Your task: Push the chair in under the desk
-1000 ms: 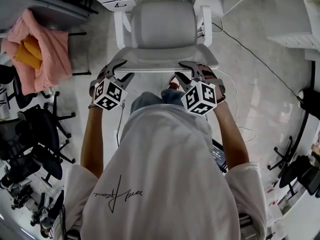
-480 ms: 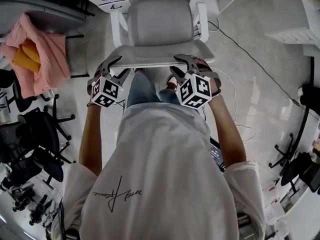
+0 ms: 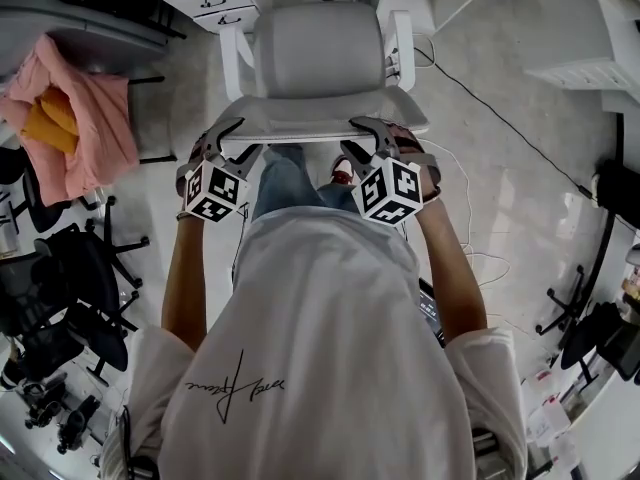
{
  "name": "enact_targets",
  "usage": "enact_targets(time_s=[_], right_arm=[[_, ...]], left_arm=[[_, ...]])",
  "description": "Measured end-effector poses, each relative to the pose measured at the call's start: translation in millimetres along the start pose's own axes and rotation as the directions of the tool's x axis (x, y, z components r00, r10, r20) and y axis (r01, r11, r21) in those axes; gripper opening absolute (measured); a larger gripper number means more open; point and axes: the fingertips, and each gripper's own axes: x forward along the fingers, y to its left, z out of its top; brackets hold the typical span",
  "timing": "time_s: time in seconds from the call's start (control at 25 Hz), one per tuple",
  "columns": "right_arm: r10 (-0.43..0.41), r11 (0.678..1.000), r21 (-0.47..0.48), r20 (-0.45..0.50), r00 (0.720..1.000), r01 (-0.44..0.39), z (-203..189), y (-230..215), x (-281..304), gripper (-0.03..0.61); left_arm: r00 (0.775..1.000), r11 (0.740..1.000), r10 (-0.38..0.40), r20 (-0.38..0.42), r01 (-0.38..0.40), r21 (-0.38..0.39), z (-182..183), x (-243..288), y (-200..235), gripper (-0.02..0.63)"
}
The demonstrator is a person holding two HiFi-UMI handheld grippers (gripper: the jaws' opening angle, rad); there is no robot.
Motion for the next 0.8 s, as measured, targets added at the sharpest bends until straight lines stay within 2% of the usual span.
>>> enact_targets(time_s=[0.28, 0.8], right_arm=[[-0.049, 0.999, -0.004, 0.007, 0.999, 0.049, 7.5, -4.8, 7.9, 0.164], [-0.058, 0.998, -0.007, 0.015, 0.998, 0.058, 12.9, -10.6, 7.4, 0.163]], left_arm=[[1.0, 1.0, 0.003, -0.004, -0.003, 0.001, -2.7, 6.9, 20.7, 0.24], [1.0, 1.0, 0.002, -0.005, -0.002, 0.011, -0.3, 7.6, 29.6, 0.247]])
